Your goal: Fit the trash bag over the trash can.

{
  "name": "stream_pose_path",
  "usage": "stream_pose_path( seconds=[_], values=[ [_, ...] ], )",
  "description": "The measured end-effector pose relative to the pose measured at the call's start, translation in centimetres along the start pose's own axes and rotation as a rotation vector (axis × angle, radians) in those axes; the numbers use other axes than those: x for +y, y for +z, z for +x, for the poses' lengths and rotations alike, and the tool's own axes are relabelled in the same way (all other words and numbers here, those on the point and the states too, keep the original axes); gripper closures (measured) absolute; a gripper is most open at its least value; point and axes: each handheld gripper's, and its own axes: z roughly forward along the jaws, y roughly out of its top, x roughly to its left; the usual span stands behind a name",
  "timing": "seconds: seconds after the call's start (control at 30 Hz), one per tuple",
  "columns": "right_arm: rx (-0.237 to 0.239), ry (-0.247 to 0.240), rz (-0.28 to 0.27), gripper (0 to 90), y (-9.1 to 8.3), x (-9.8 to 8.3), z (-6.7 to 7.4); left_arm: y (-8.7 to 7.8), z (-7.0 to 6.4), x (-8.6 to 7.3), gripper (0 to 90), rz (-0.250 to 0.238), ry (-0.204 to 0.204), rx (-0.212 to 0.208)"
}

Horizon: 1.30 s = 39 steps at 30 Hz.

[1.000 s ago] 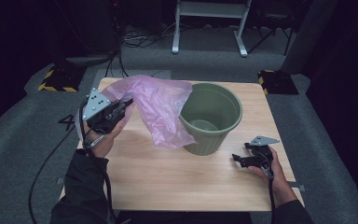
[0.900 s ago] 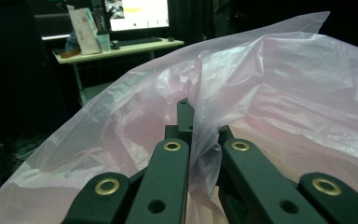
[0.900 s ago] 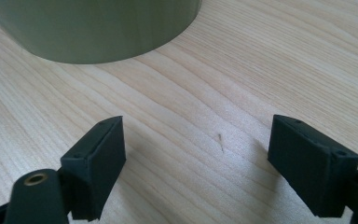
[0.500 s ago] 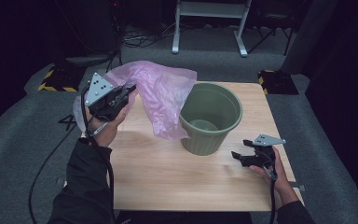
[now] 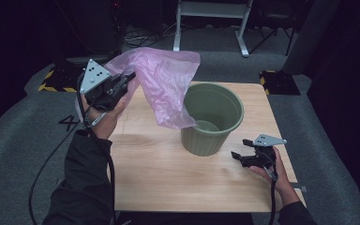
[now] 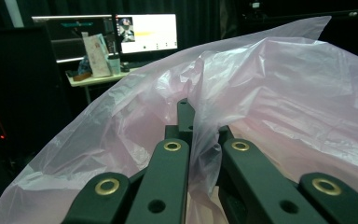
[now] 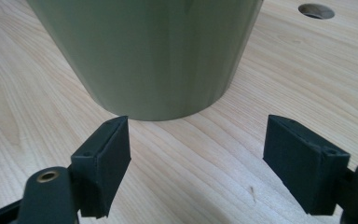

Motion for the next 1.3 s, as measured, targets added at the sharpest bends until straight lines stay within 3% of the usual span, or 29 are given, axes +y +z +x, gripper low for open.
stream_pose_path(
  seconds=[0.23,0.27,0.5,0.9,1.1,1.3],
  values=[
    [-0.005,0.002,0.011,23.1,0.2,-0.3,-0.4,1.6,-1.9,0.0,89.7,0.003,0.024,-0.01],
    [-0.007,0.002,0.008,23.1,0.2,-0.3,-0.4,1.9,-2.4,0.0,89.7,0.01,0.047,-0.002],
    [-0.008,0.005,-0.02,23.1,-0.5,0.1,-0.5,4.0,-5.3,-0.8,89.7,0.031,0.099,-0.023],
    [-0.022,0.01,-0.097,23.6,-2.6,1.4,-0.9,6.7,-8.0,-3.6,89.7,0.124,0.143,-0.086],
    [-0.036,-0.013,-0.178,24.1,-4.9,3.4,-0.9,7.4,-8.6,-5.0,89.7,0.163,0.162,-0.094],
    [-0.051,-0.065,-0.262,25.3,-7.4,6.6,-0.2,7.9,-9.2,-5.8,89.7,0.177,0.171,-0.113]
  ],
)
